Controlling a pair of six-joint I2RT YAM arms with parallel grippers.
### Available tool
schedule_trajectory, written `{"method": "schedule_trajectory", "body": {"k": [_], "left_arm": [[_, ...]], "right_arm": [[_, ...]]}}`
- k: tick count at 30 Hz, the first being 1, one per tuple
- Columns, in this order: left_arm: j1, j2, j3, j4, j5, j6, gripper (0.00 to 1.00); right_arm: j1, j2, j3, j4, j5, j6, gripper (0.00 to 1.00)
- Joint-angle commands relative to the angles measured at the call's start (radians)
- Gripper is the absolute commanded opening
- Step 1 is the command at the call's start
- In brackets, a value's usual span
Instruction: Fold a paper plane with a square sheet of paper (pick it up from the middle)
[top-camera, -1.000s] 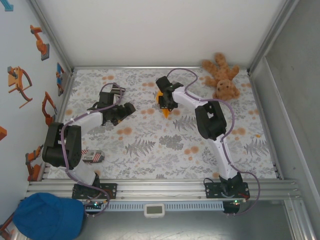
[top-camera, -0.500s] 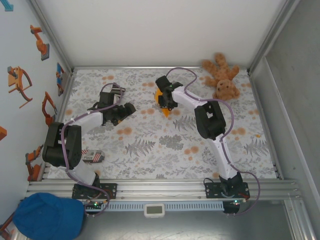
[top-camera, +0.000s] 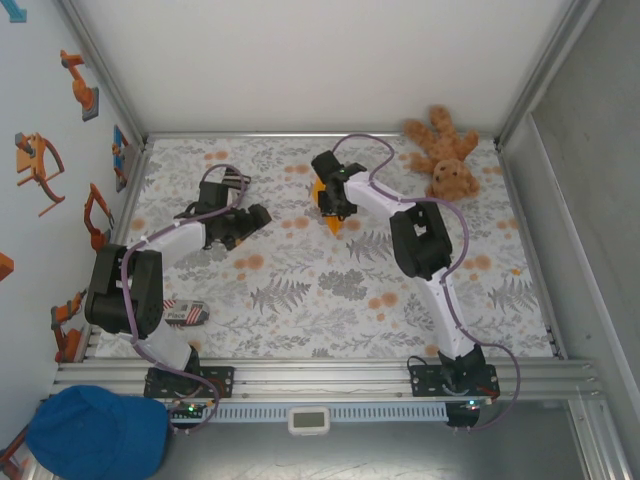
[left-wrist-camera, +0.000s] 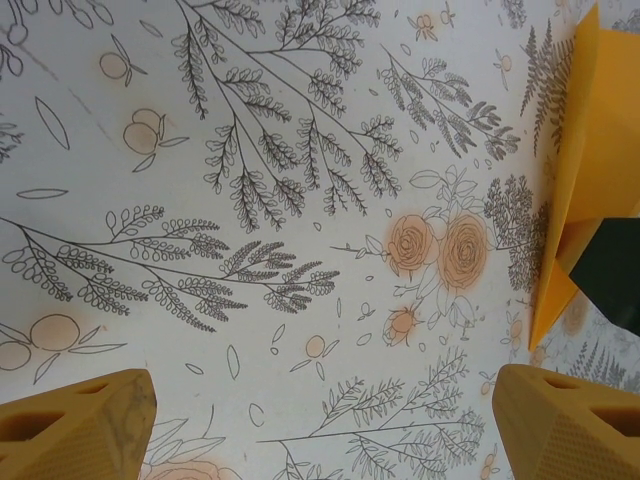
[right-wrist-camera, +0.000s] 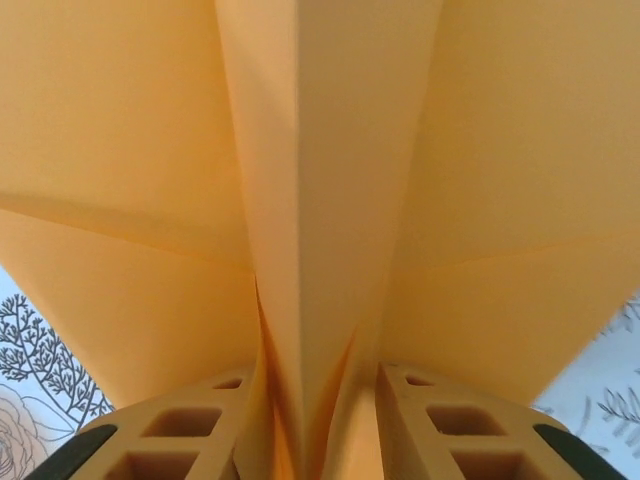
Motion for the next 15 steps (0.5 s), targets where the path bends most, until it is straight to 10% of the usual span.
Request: {"method": "schedule_trajectory", "body": {"k": [1, 8, 15], "left_arm": [[-0.002, -0.042, 0.037, -0.048, -0.03, 0.031, 0.88], [0.002, -0.092, 0.044, -0.084, -0.078, 0.051, 0.88], [0.008, -0.246, 0.061, -0.128, -0.303, 0.134, 0.95]], "right_arm": [[-0.001, -0.114, 0.016, -0.024, 0.049, -0.005, 0.35], [-0.003, -0.237, -0.012, -0.02, 0.074, -0.017, 0.38], [-0.009, -0.59, -0.287, 0.163, 0.359, -0.116, 0.55]]}}
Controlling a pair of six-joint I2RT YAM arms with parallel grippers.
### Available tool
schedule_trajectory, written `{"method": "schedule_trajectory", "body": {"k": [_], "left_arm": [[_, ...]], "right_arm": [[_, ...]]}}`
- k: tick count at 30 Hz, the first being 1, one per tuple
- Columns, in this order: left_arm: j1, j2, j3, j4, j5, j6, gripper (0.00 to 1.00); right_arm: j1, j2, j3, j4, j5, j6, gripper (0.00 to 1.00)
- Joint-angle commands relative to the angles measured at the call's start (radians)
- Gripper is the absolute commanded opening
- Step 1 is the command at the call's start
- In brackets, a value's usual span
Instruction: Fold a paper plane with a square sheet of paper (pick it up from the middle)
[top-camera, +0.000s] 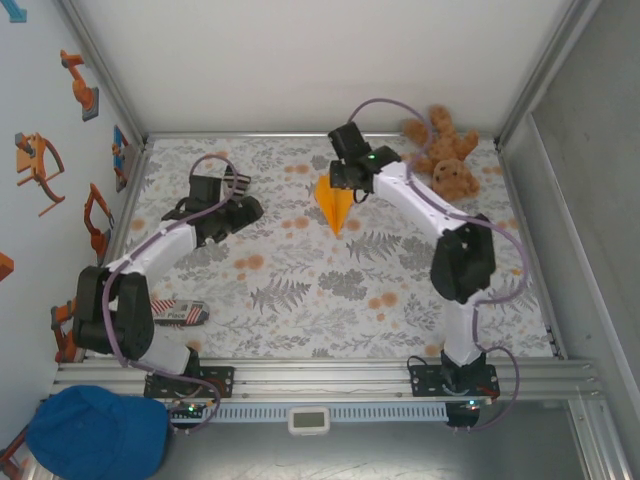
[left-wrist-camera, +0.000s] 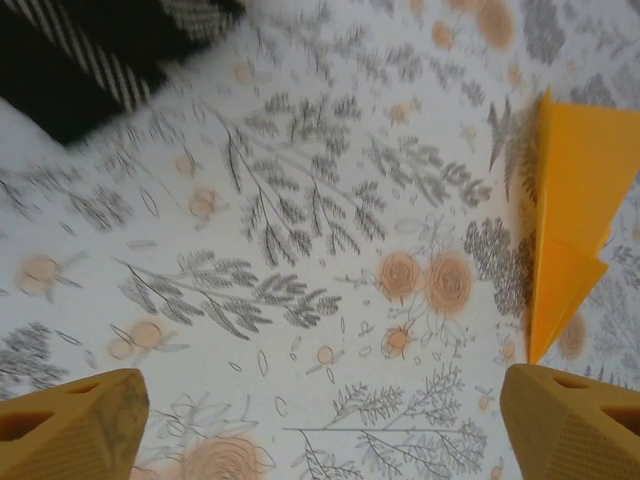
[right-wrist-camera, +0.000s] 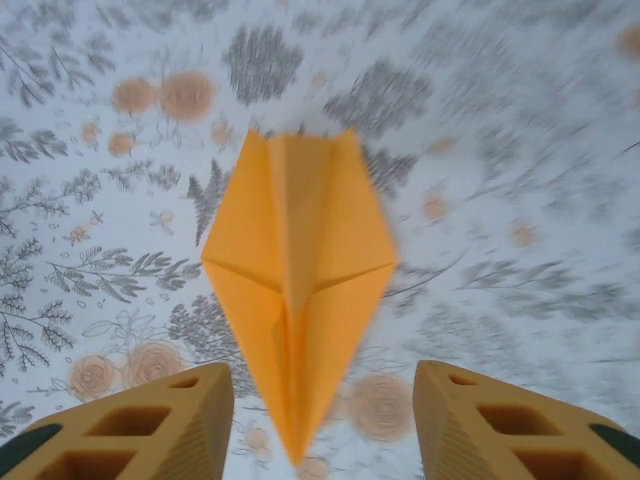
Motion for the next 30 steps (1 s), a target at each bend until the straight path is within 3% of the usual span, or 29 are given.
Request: {"method": "schedule_trajectory", "body": {"k": [1, 2, 3, 4, 5, 12, 17, 20, 24, 30], "left_arm": [[0.007, -0.103, 0.029, -0.025, -0.187, 0.078, 0.97], [0.007, -0.127, 0.016, -0.013, -0.239, 0.092, 1.0], [0.006, -0.152, -0.001, 0.005, -0.295, 0.105, 0.98], [0.007, -0.172, -0.017, 0.018, -0.342, 0.109, 0.96], [0.01, -0.193, -0.037, 0.039, -0.383, 0.119, 0.96], [0.029, -0.29, -0.19, 0.197, -0.694, 0.217, 0.96], [0.056, -0.285, -0.328, 0.425, -0.828, 0.333, 0.96], [0.083, -0.243, -0.377, 0.528, -0.792, 0.396, 0.96], [0.094, -0.177, -0.408, 0.652, -0.742, 0.5, 0.96], [0.154, -0.134, -0.475, 0.791, -0.537, 0.571, 0.96]], "right_arm": [[-0.012, -0.196, -0.158, 0.132, 0.239, -0.073, 0.58], [-0.021, -0.252, -0.225, 0.172, 0.281, -0.089, 0.62], [-0.03, -0.301, -0.288, 0.207, 0.323, -0.103, 0.75], [-0.04, -0.34, -0.338, 0.231, 0.359, -0.109, 0.97], [-0.055, -0.379, -0.388, 0.251, 0.402, -0.113, 0.99], [-0.185, -0.546, -0.716, 0.416, 0.55, -0.145, 0.99], [-0.297, -0.637, -1.007, 0.735, 0.5, -0.197, 0.99], [-0.368, -0.647, -1.115, 0.864, 0.439, -0.196, 0.99], [-0.41, -0.61, -1.234, 1.054, 0.485, -0.253, 0.99], [-0.442, -0.579, -1.303, 1.195, 0.379, -0.349, 0.99]]}}
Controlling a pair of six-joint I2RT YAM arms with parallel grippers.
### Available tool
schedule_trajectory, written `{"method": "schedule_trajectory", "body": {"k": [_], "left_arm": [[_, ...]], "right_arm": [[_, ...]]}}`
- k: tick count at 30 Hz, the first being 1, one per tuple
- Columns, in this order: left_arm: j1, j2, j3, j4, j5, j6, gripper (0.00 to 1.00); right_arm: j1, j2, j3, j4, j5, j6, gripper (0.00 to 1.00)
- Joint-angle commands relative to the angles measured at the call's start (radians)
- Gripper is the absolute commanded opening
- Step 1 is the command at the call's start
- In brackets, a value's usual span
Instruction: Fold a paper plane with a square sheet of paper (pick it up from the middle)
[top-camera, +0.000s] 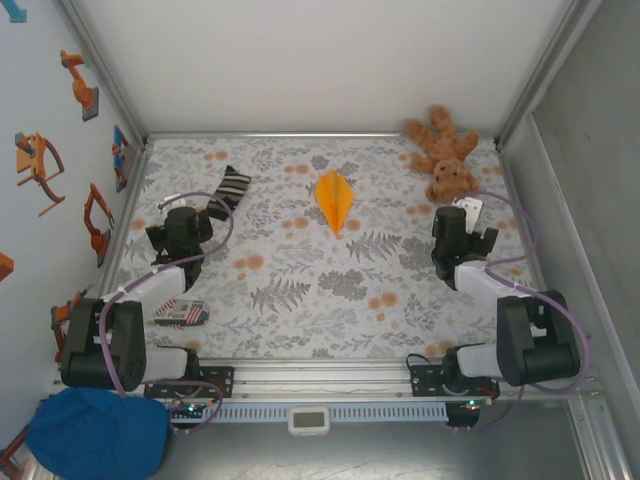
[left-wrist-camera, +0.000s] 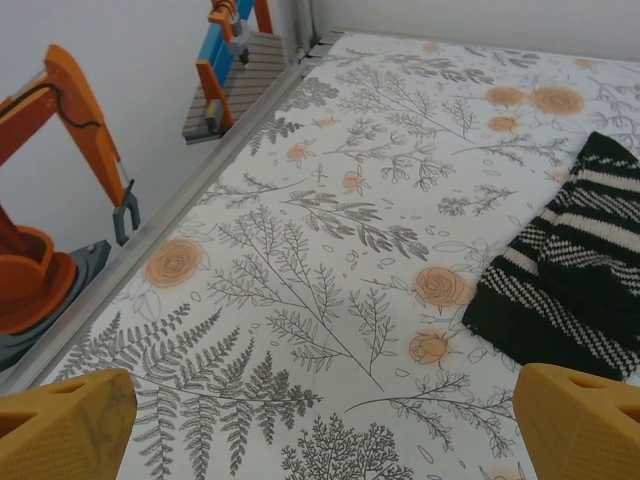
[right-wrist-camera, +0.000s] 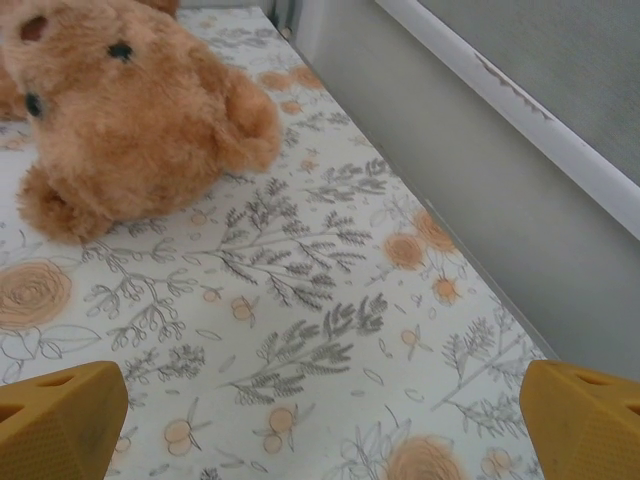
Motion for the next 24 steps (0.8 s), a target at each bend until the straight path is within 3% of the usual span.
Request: {"method": "schedule_trajectory", "body": {"k": [1, 6, 8, 11, 18, 24], "left_arm": [[0.044, 0.011, -0.042, 0.147, 0.148, 0.077, 0.96], [0.118, 0.017, -0.121, 0.268, 0.35, 0.064, 0.96], [0.14, 0.049, -0.181, 0.396, 0.429, 0.065, 0.96], [0.149, 0.113, -0.232, 0.554, 0.469, 0.066, 0.96], [0.15, 0.215, -0.194, 0.582, 0.503, 0.075, 0.96], [0.138, 0.215, -0.105, 0.398, 0.485, 0.09, 0.96]], "right_arm": [[-0.02, 0.018, -0.055, 0.219, -0.058, -0.078, 0.99], [-0.053, 0.052, -0.15, 0.428, -0.21, -0.128, 0.99], [-0.102, 0.079, -0.183, 0.505, -0.311, -0.107, 0.99], [-0.146, 0.125, -0.214, 0.591, -0.414, -0.087, 0.99], [-0.149, 0.198, -0.218, 0.669, -0.486, -0.115, 0.99], [-0.156, 0.2, -0.169, 0.578, -0.45, -0.089, 0.99]]}}
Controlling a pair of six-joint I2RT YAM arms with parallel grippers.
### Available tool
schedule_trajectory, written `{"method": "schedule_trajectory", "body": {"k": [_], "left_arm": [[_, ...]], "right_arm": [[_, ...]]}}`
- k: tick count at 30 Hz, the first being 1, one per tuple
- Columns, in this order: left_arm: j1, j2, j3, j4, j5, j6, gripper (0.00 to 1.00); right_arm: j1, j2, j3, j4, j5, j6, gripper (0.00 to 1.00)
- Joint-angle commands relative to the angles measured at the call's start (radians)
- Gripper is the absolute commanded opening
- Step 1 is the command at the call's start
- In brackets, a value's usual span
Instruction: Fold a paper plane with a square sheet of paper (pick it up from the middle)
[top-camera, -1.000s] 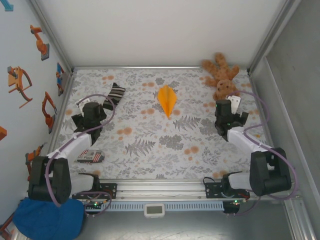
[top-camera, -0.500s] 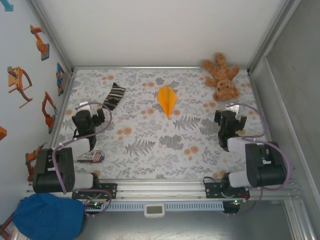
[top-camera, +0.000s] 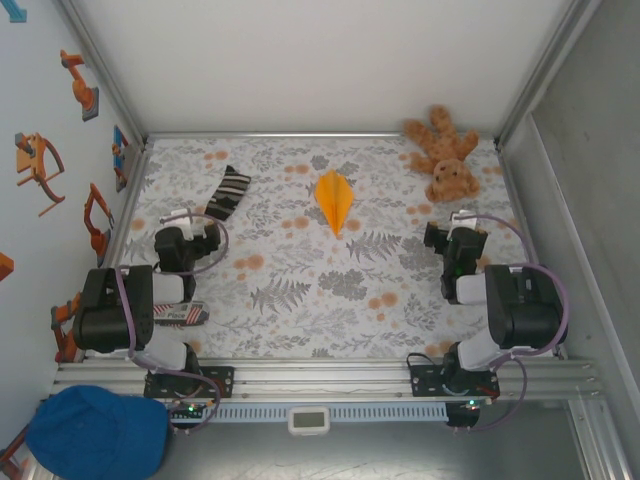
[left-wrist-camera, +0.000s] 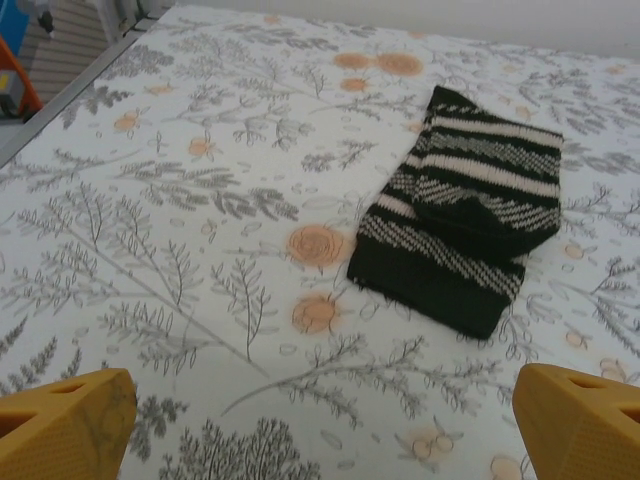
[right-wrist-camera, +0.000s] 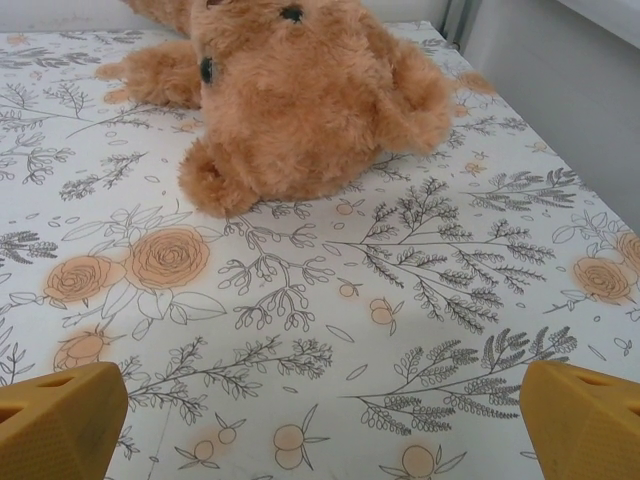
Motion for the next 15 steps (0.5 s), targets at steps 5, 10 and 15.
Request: {"method": "schedule_trajectory", "body": {"k": [5, 10, 15], "left_arm": [[-0.029, 0.002, 0.047, -0.054, -0.051, 0.036, 0.96], [-0.03, 0.004, 0.046, -0.049, -0.053, 0.036, 0.96], [-0.03, 0.004, 0.049, -0.056, -0.049, 0.035, 0.96]], "right_arm": [[-0.01, 0.002, 0.031, 0.003, 0.004, 0.01, 0.99], [-0.01, 0.002, 0.031, 0.003, 0.003, 0.01, 0.99], [-0.009, 0.002, 0.031, 0.003, 0.004, 0.01, 0.99]]}}
